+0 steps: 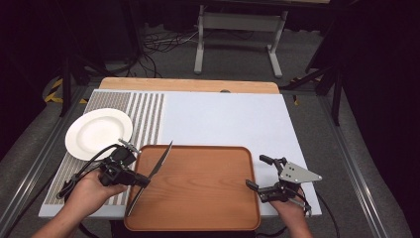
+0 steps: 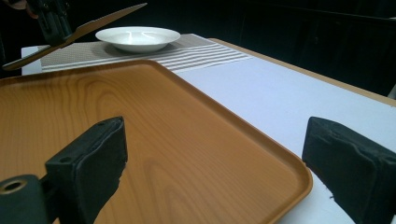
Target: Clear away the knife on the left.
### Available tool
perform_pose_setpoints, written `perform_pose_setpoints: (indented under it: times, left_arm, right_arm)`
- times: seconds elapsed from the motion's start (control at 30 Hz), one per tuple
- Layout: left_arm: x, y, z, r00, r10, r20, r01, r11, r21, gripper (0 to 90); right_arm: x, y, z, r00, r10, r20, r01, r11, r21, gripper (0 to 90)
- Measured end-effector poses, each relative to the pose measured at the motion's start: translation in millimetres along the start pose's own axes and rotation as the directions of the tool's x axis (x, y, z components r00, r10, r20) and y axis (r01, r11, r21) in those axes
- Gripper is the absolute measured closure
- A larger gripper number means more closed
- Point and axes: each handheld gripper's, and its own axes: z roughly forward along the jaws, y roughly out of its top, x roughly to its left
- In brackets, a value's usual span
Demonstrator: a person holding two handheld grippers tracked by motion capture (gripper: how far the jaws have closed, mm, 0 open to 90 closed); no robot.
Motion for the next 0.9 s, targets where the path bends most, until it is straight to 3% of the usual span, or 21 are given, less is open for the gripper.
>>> perform_pose_setpoints:
  times: [0.2, 0.67, 0.9]
  left_arm:
    - [0.2, 2.2, 10.1, 0.9999, -0.016, 0.006, 0.016, 0.9999, 0.003, 80.2]
    - [5.8, 4.6, 38.0, 0.9951, -0.099, 0.010, 0.098, 0.9950, 0.015, 80.2]
    - [6.1, 3.9, 43.7, 0.9938, -0.111, -0.002, 0.111, 0.9937, 0.011, 80.2]
  right_arm:
    - [0.3, 0.1, 0.3, 1.0000, -0.003, -0.002, 0.003, 1.000, 0.001, 7.3]
    - [-0.5, -0.6, -0.1, 1.0000, -0.003, -0.005, 0.003, 1.000, 0.002, 7.3]
    - [-0.6, -0.6, -0.4, 1.0000, -0.002, -0.004, 0.002, 1.000, -0.001, 7.3]
